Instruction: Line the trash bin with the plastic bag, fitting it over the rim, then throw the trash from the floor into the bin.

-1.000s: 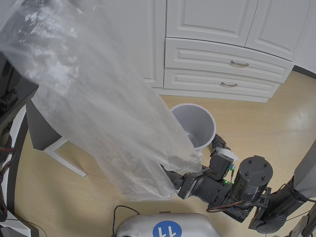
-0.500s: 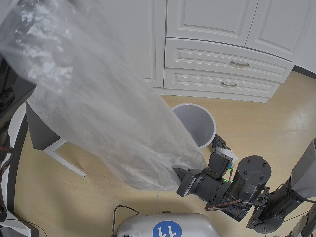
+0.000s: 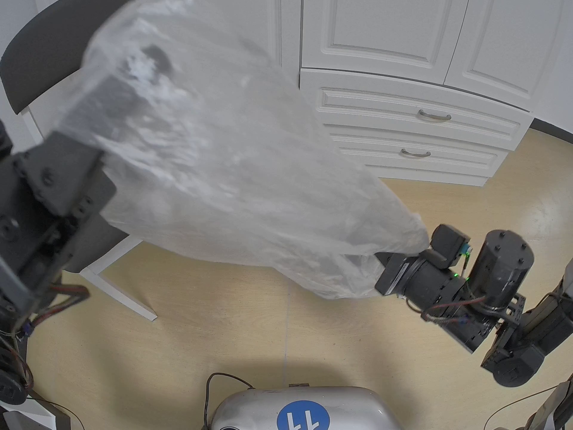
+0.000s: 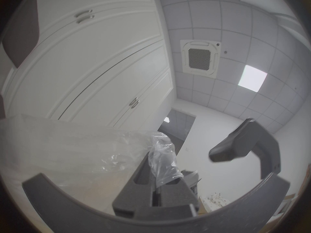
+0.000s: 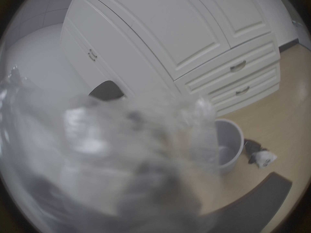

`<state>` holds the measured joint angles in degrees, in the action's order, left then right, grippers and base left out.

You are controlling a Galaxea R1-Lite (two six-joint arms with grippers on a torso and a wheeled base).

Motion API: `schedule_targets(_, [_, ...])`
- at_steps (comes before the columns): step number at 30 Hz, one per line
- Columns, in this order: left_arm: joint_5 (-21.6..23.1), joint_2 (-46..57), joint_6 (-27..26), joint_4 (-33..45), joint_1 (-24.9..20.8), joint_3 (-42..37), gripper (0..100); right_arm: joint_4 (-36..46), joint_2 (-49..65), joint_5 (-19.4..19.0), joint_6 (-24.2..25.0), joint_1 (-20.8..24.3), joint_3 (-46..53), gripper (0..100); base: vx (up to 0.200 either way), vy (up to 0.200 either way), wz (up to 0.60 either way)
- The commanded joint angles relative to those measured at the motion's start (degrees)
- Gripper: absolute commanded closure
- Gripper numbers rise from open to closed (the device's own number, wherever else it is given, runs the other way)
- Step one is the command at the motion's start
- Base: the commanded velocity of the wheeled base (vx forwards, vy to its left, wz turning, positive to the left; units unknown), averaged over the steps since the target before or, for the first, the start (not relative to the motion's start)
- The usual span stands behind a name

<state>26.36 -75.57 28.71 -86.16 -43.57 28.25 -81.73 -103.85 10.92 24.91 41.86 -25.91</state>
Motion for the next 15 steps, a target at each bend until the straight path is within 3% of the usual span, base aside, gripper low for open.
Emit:
schedule_targets(1, [0.27,-5.29,-0.32,4.34,3.14,-1.18,100,3.59,7.61,-0.73,-2.32,-5.92,-1.25,100,0.0,0.0,0.0])
schedule_targets(8, [0.36,-8.72,-0.67,12.95,7.01,0.41,100,15.28,15.17,-0.73,-2.93,-10.31,-4.86,100,0.0,0.0,0.0])
schedule_targets(12, [0.36,-8.89,-2.43,23.06,8.06,2.43,100,20.47,18.51,-1.25,-3.02,-11.01,-5.56,100,0.0,0.0,0.0])
schedule_targets(15, [0.27,-8.89,-5.07,35.19,9.64,5.94,100,22.05,20.18,-2.57,-4.16,-11.01,-5.21,100,0.0,0.0,0.0])
